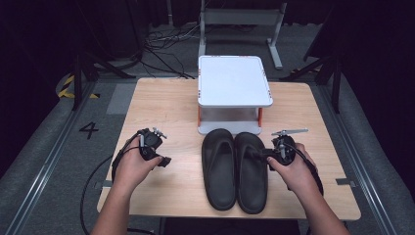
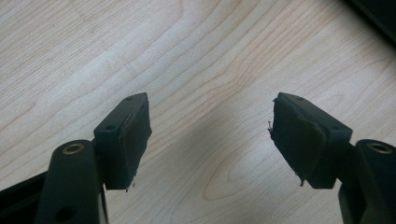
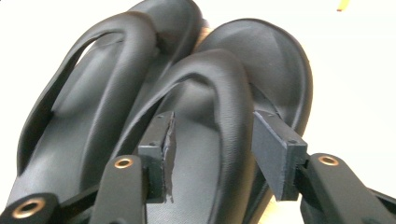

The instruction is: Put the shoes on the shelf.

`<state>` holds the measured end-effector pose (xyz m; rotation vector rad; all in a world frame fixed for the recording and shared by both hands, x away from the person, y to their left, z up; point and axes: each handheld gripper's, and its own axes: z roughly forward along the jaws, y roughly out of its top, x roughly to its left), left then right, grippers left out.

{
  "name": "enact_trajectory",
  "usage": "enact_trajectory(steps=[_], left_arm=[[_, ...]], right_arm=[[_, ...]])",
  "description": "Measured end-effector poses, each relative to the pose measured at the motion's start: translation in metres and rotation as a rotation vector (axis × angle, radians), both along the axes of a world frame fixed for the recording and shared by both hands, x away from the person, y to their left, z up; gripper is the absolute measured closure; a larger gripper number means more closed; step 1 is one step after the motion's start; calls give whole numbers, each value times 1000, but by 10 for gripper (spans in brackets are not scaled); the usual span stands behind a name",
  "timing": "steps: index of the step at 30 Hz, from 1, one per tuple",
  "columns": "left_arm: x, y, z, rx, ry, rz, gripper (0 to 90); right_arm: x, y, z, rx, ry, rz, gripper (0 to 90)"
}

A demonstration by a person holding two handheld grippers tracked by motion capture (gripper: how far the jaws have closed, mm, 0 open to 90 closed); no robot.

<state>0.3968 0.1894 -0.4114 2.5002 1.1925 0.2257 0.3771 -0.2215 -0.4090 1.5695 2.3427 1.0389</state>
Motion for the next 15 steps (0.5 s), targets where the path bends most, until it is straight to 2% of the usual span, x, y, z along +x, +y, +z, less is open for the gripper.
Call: enact_trajectory(steps=[3, 8, 11, 15], left_arm=[[1, 1, 0, -3, 4, 2, 290], [1, 0, 1, -1, -2, 3, 290], [0, 1, 1, 0, -6, 3, 289], [-2, 3, 1, -2, 1, 12, 289]], right_arm=[[-8, 8, 4, -5, 7, -12, 506], [-19, 24, 6, -25, 33, 14, 468], [-23, 37, 3, -32, 30, 30, 405], [-24, 50, -3, -40, 48, 49, 389]])
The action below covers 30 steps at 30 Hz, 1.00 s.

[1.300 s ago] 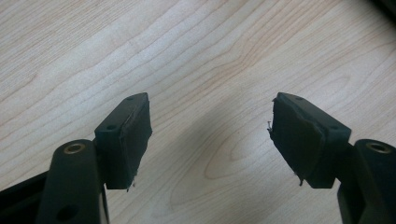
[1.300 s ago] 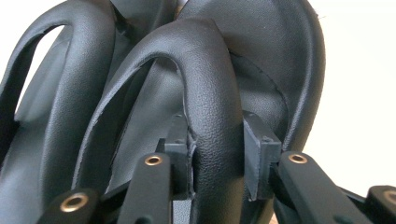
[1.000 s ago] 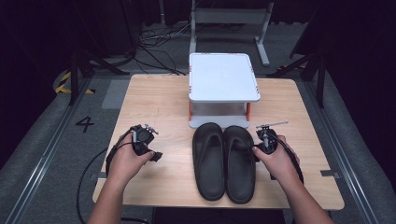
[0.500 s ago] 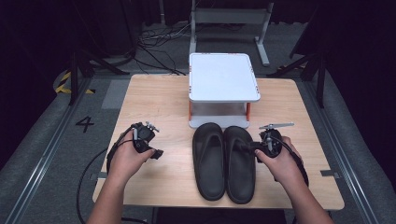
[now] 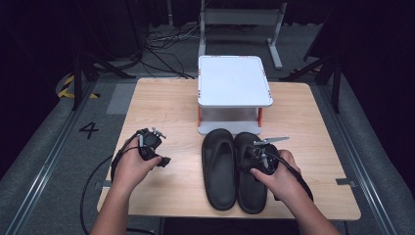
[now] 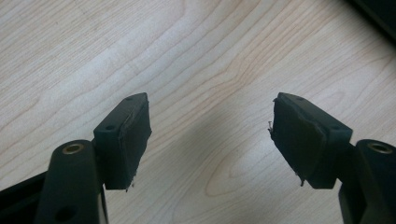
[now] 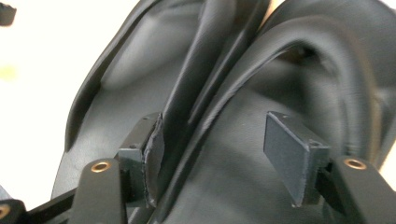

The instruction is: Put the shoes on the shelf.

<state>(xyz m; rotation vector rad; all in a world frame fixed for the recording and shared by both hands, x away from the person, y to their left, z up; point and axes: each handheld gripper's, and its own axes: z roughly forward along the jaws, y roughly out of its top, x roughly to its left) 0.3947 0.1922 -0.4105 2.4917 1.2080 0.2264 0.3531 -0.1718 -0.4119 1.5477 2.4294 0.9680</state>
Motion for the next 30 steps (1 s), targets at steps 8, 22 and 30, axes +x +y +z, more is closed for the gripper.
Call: enact_trajectory(steps=[8, 22, 30], left_arm=[[-3, 2, -1, 3, 6, 7, 289], [-5, 5, -4, 9, 9, 18, 289], [-5, 5, -4, 13, 8, 12, 289]], right_arm=[[2, 13, -10, -21, 8, 22, 324], [6, 33, -23, -103, -12, 77, 414], [12, 41, -19, -173, 42, 80, 449]])
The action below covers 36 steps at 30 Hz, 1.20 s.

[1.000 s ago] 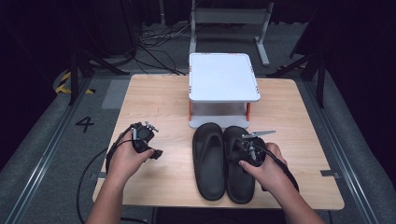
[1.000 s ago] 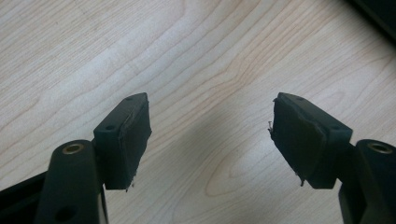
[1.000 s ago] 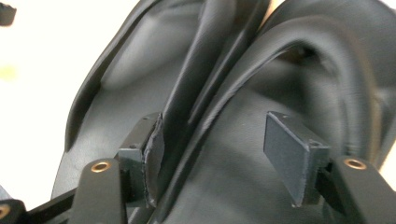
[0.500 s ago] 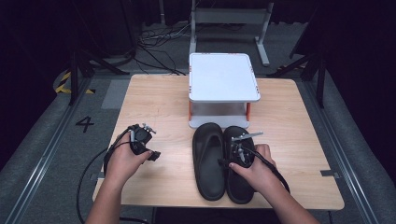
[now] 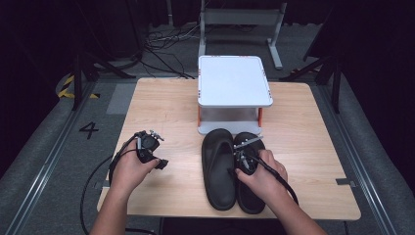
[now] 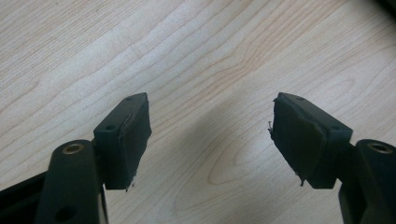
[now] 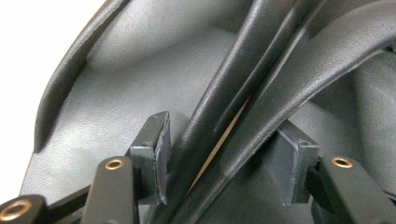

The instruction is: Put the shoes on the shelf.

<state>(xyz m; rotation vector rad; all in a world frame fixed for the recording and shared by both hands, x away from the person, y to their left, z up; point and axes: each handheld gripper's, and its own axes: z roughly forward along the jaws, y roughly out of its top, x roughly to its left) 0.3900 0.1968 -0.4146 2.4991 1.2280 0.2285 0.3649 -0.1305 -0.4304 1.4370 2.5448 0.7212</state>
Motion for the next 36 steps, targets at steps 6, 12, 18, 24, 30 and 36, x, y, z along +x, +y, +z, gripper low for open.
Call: enact_trajectory(steps=[6, 12, 18, 24, 30, 36], left_arm=[[0, -1, 0, -4, 0, -4, 289], [1, -1, -1, 1, 1, -6, 290], [2, -2, -1, 2, 2, -11, 290], [2, -1, 0, -2, 1, -5, 290], [3, 2, 0, -4, -3, -2, 290], [4, 2, 1, -6, -6, -2, 291]], right_arm=[[-1, 6, 1, -38, -3, -43, 472], [-2, 8, 3, -15, 18, -87, 672], [-2, 5, 2, 17, 16, -116, 755], [-2, 0, 7, 28, -11, -136, 758], [2, -9, 16, 52, -44, -169, 757], [5, -14, 26, 63, -87, -191, 756]])
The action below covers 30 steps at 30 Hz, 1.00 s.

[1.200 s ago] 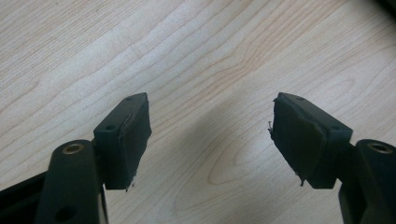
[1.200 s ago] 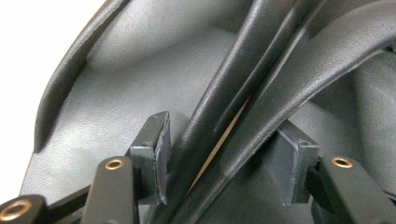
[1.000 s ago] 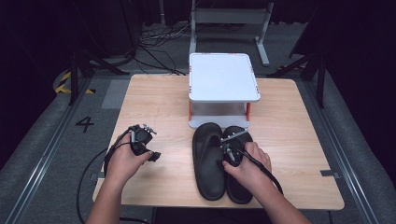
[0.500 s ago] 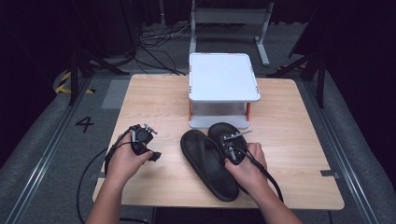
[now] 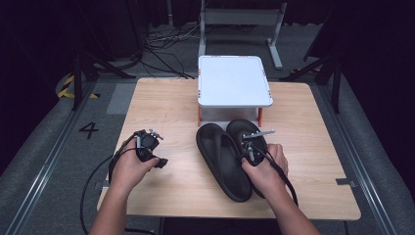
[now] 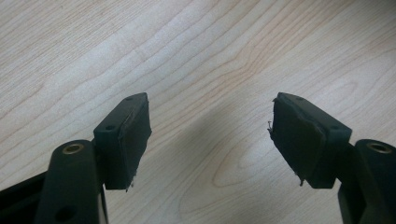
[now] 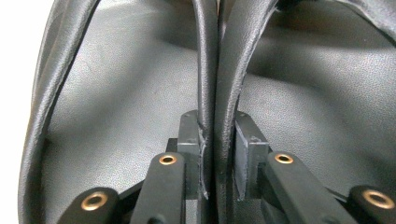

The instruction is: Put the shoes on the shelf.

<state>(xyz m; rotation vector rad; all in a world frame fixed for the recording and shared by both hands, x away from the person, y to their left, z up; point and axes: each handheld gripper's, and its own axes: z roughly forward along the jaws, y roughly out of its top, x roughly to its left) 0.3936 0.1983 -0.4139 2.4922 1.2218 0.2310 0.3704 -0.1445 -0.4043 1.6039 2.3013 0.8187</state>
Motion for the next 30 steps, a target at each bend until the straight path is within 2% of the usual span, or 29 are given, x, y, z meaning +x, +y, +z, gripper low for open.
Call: enact_trajectory(steps=[3, 12, 20, 30], left_arm=[[0, 0, 0, 1, 3, -1, 291], [1, 1, 0, -2, 6, 0, 291], [0, 2, 1, -5, 1, 2, 291], [1, 4, 1, -16, 4, 3, 291]], right_arm=[[7, -3, 8, 17, -20, -35, 756], [28, -5, 18, 53, -50, -101, 755], [52, -2, 18, 48, -68, -157, 755], [79, 14, 19, 56, -82, -214, 754]])
